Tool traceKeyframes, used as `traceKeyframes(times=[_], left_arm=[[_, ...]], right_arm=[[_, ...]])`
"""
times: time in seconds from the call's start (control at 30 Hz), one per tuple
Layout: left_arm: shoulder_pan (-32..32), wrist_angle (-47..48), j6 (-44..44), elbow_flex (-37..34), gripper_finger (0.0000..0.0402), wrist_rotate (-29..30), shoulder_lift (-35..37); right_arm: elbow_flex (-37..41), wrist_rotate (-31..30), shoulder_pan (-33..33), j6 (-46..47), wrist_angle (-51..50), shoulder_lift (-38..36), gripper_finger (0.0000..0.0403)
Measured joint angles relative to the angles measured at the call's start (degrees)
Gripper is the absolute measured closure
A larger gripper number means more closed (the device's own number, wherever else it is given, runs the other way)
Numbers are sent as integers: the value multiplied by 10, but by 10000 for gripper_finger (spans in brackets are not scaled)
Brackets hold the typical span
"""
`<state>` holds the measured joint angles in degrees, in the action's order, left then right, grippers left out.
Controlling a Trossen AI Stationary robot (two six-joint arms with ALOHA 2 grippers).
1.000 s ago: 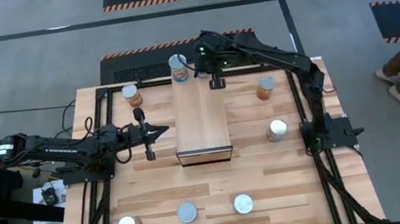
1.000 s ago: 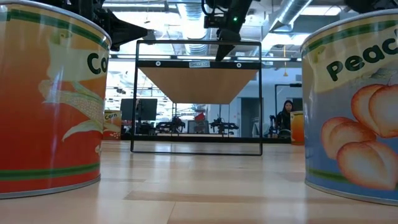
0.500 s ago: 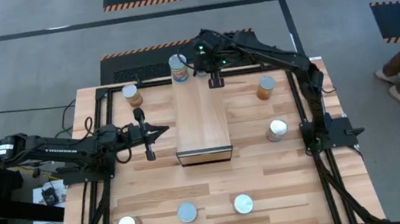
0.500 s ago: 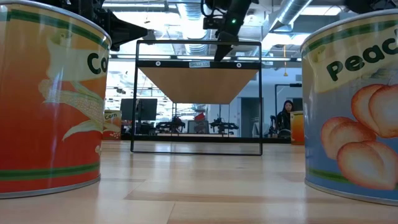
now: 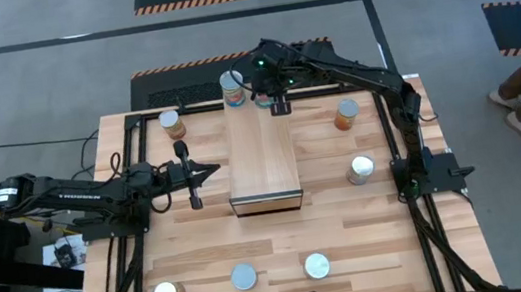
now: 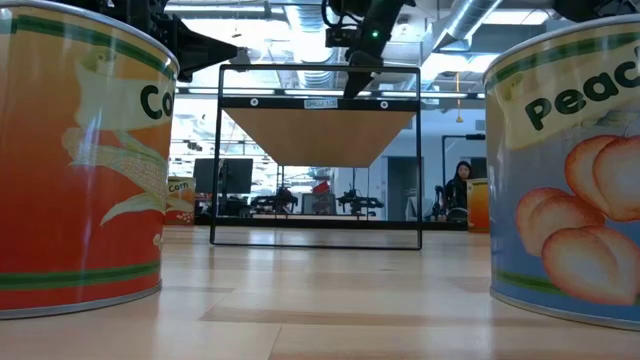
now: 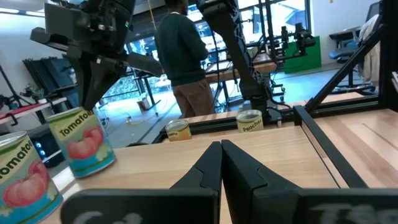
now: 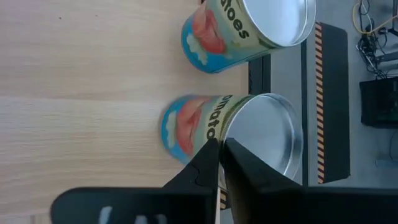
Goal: Pick and place cans onto a shelf
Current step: Put the canned tomatoes on the shelf aligned with other canned tomatoes
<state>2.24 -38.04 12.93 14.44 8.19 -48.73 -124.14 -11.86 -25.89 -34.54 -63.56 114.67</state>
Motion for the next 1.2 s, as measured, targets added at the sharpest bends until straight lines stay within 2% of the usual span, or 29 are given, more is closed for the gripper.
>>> traceKeyframes(times=[0.13, 0.4, 0.7, 0.93, 1.2], left_arm=[[0, 0, 0, 0, 401, 0, 0], [0, 0, 0, 0, 402, 0, 0], [0, 0, 0, 0, 401, 0, 0], [0, -1, -5, 0, 401, -3, 0], [0, -2, -5, 0, 401, -3, 0]], right_arm=[[0, 0, 0, 0, 15, 0, 337], [0, -3, 4, 1, 38, 0, 336], [2, 2, -3, 30, -75, -18, 394], [42, -2, -32, 60, -67, -19, 391], [71, -2, -43, 60, 9, -20, 389]])
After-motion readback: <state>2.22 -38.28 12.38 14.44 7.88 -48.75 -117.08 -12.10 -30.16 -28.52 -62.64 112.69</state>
